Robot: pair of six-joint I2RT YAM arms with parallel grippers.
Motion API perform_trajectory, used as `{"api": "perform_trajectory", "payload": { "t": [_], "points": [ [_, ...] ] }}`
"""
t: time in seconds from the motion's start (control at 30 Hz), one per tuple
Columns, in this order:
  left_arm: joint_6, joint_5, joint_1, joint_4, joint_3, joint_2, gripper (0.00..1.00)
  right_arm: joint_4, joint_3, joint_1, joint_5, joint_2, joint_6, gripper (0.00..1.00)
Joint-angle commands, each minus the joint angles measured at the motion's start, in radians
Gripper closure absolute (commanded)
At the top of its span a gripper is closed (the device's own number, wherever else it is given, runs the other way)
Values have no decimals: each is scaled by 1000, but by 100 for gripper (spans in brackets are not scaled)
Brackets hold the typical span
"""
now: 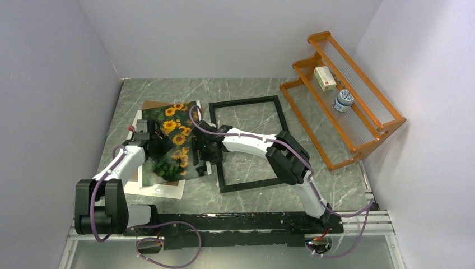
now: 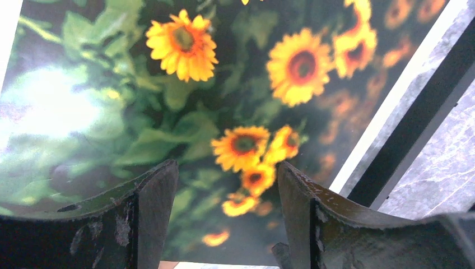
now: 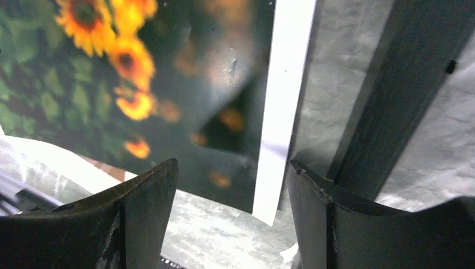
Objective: Put the photo into the frame
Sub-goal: Move the photo frame item to the center of the board.
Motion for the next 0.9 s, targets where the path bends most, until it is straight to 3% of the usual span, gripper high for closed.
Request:
{"api": "perform_trajectory", "payload": {
  "t": [0.0,0.13,0.27,0.33,0.43,0.57,0.7,0.87],
  "points": [
    [3,9,5,-24,59,-42,29,87,-3,-14,-183,22,33,27],
    [16,-15,5,-79,93,-65,27,216,-5,-18,-326,38,60,32],
    [46,-22,16,-134,165,-73,24,288,1,-19,-370,35,66,41],
    [75,-8,37,-164,231,-54,23,331,-5,-18,-395,34,70,50],
    [114,12,47,-214,314,-12,22,420,-9,-18,-452,42,89,71],
    [170,59,60,-239,391,41,21,504,14,-16,-528,89,140,79],
    [235,128,105,-285,484,164,23,522,71,-12,-547,153,157,78],
    [258,148,137,-331,555,233,23,484,59,-3,-501,124,144,53]
  ]
}}
